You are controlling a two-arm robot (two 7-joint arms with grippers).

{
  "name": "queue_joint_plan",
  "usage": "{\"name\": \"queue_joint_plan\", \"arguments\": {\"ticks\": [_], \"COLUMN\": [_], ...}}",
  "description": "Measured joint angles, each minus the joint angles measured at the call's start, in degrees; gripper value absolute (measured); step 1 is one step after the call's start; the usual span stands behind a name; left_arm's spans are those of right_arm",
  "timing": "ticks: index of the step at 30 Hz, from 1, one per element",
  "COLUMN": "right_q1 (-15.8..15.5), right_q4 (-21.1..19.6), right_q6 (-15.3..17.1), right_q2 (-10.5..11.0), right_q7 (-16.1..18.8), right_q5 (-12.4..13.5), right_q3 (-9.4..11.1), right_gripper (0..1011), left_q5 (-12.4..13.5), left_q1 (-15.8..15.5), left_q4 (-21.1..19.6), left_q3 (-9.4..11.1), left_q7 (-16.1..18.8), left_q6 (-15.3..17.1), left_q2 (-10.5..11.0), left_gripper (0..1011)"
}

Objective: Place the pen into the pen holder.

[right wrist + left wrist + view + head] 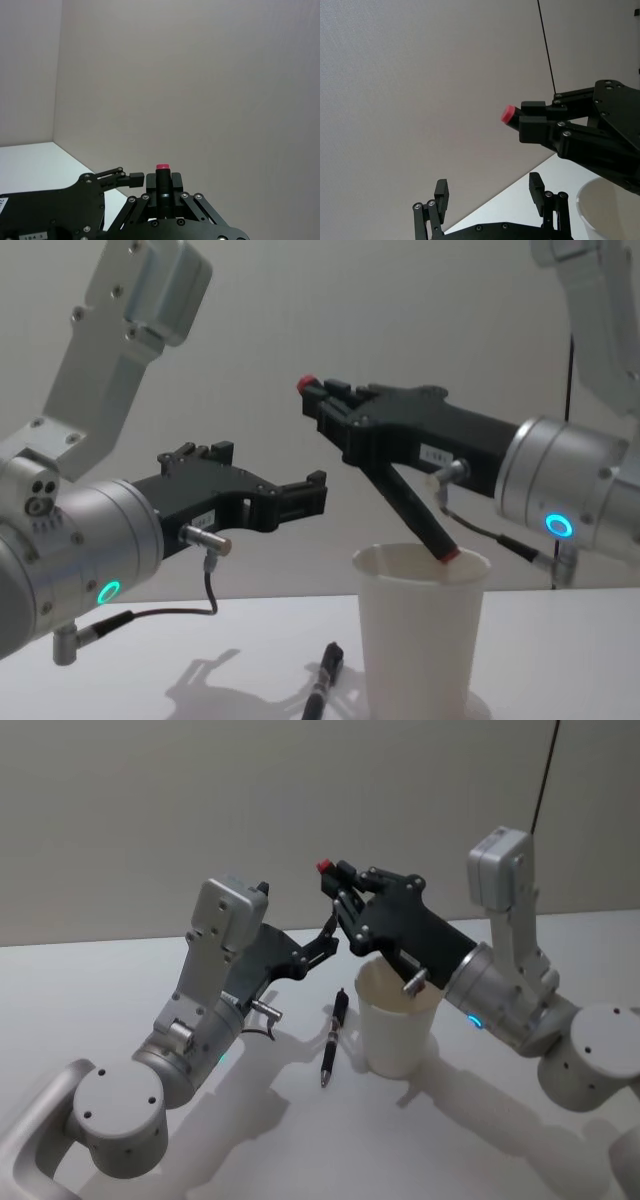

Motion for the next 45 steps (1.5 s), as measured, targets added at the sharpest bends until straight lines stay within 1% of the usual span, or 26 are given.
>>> {"name": "queue_joint_plan", "arguments": {"ticks": [20,42,44,45], "right_q1": [-2.7,-4.0,-4.0,-4.0], "right_q4": [0.5,0.0,-0.1,-0.1], "right_q6": [0.6,1.2,1.2,1.2], "right_q2": [1.9,2.8,2.8,2.8], "right_q7": [-1.0,-2.6,-2.7,-2.8], "right_q5": [0.1,-0.7,-0.7,-0.8], "right_q3": [0.0,-0.1,-0.1,-0.1], "right_gripper": [166,167,202,235], "left_q5": [0.0,0.0,0.0,0.0], "left_q1": [0.0,0.0,0.0,0.0], "left_q4": [0.0,0.0,0.0,0.0], "left_q3": [0.0,0.0,0.0,0.0], "left_q7": [0.0,0.0,0.0,0.0], "left_q6": [0.0,0.0,0.0,0.0], "left_q2": [0.0,0.0,0.0,0.0], "left_gripper": [1001,1001,1001,1001]}}
